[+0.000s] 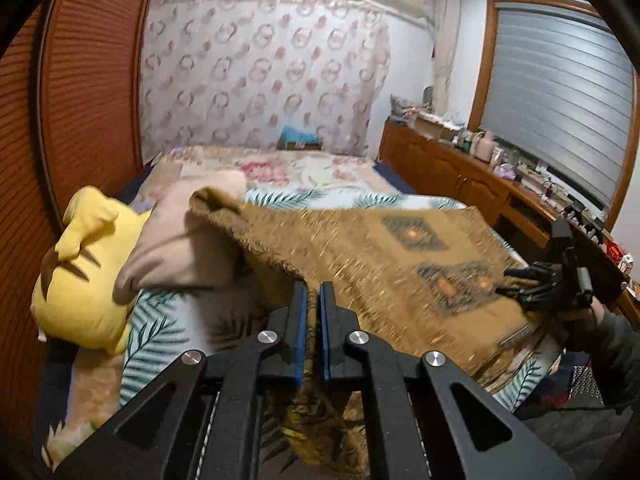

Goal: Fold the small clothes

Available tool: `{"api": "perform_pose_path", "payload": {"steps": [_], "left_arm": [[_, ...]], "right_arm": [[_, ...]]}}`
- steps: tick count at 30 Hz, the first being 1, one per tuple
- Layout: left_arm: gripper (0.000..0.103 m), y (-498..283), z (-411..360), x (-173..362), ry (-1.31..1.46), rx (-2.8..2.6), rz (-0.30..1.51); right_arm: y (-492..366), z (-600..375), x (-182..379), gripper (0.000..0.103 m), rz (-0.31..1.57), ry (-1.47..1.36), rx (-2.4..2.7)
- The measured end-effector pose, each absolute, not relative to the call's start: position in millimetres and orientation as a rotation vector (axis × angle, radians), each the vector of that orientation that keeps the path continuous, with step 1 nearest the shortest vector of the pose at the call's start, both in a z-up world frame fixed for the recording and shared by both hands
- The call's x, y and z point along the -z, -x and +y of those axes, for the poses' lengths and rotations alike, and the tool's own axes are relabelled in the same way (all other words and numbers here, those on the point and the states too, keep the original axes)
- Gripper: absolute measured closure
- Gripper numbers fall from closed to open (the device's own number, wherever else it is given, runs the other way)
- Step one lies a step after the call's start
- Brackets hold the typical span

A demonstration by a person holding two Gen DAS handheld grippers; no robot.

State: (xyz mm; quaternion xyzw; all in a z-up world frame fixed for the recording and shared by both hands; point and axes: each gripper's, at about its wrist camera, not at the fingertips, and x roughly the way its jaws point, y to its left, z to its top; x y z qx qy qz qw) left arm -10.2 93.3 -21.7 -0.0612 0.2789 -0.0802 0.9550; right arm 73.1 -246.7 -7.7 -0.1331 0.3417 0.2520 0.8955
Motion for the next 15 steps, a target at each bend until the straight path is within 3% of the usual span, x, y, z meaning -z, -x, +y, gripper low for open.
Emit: {"api": "perform_pose_path", "payload": {"steps": [12, 14, 15], "left_arm": [[0.100, -6, 86, 22, 0.048, 0.122, 0.609], [0.091, -3, 97, 32, 0.054, 0.091, 0.651], [0.077, -2, 102, 37, 0.056, 0.073, 0.666]], "right_arm": [[-72, -247, 7, 0.031, 0.709, 0.276, -0.523], [-72, -247, 7, 0.031, 0.710, 0.275, -0.525], [-72, -247, 7, 0.031, 0.710, 0.275, -0.525]]}}
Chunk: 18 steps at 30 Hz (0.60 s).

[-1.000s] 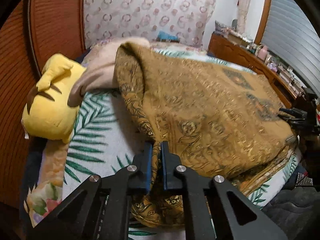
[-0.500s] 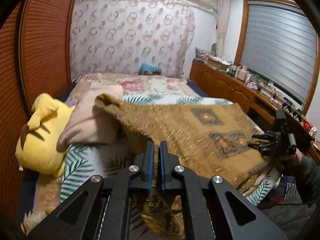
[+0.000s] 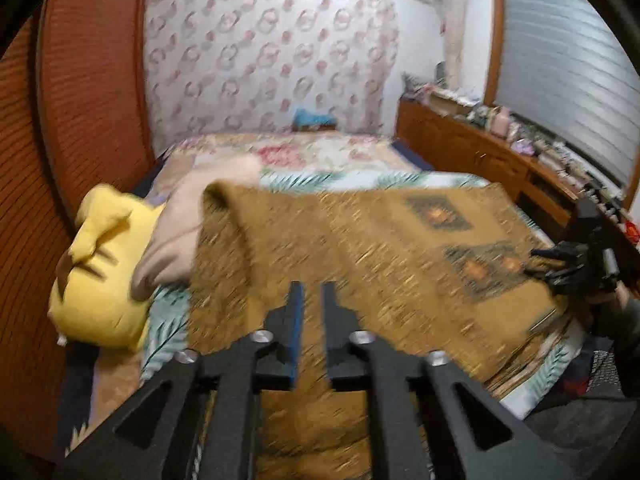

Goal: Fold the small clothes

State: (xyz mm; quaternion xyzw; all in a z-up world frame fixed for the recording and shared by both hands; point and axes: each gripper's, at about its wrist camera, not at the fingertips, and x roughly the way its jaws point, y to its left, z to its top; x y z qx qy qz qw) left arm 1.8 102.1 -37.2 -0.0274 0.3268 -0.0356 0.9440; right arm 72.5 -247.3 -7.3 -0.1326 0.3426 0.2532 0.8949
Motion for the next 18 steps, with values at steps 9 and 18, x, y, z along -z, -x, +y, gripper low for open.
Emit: {"api": "perform_pose_path", "payload": {"steps": [9, 18], "left_arm": [[0.051, -2, 145, 100, 0.122, -0.037, 0.847], [0.042, -3, 146, 107, 0.174, 0.026, 0.859]], "right_arm": [[-72, -248, 7, 0.030, 0.710, 0.276, -0.525], [-72, -248, 7, 0.030, 0.710, 0.276, -0.525]]}}
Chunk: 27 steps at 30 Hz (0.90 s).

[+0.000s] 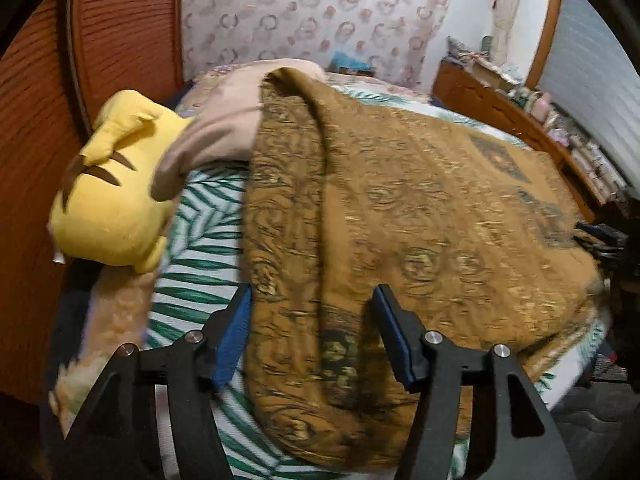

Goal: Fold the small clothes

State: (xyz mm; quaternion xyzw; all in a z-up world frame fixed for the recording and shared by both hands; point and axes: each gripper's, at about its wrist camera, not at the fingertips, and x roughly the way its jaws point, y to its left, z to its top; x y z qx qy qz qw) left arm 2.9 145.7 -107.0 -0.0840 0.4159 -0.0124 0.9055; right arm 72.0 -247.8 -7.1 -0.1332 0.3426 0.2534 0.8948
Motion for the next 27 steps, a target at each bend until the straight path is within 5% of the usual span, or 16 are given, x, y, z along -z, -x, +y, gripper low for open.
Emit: {"api": "perform_pose_path", "payload": {"steps": [2, 6, 27], "left_arm": [[0.049, -2, 139, 107, 0.158, 0.050, 0.857], [0.095, -3, 129, 103, 0.144, 0.091, 0.856], [0.097, -16, 73, 11, 0.108, 0.246, 0.557]], "right_arm": [[-72, -248, 8, 0.030, 0.710, 0.276, -0.525], [-72, -248, 7, 0.029, 0.710, 0.277, -0.525], [-72, -249, 7, 0.029, 0.711, 0.276, -0.526]]}}
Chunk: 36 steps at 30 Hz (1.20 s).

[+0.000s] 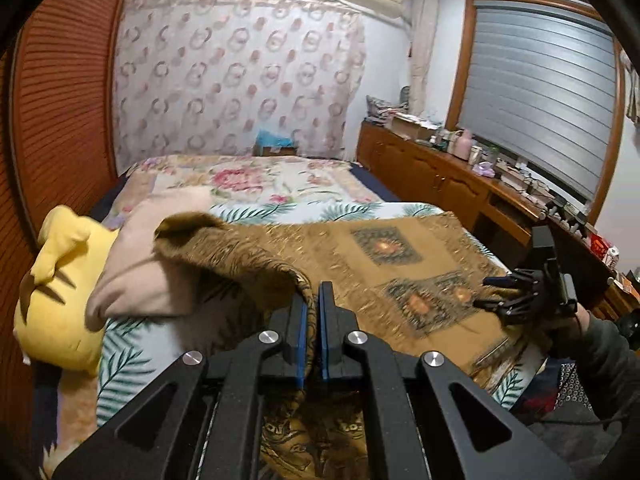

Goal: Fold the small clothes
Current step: 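Fold the held shirt edge across the shirt with the left gripper and release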

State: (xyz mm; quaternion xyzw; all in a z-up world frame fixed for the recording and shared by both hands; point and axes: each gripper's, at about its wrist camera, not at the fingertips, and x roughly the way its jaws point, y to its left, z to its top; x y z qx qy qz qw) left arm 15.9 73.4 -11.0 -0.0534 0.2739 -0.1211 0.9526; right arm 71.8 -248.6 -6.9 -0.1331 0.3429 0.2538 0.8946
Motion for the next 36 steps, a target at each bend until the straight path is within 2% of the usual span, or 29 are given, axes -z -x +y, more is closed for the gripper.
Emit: {"api": "perform_pose_path", "payload": {"steps": [16, 29, 36], "left_arm": [[0.098, -51, 18, -23, 0.069, 0.384, 0.484], [0.098, -85, -69, -63, -0.027, 0.578, 0.456], [0.097, -97, -106, -70, -0.067, 0.646, 0.483]], "right_arm": [[-70, -252, 4, 0.029, 0.713, 0.268, -0.537], [-24, -308, -49, 0.029, 0.593, 0.191, -0.447], [-4, -324, -54, 0.029, 0.563, 0.166, -0.409]]}}
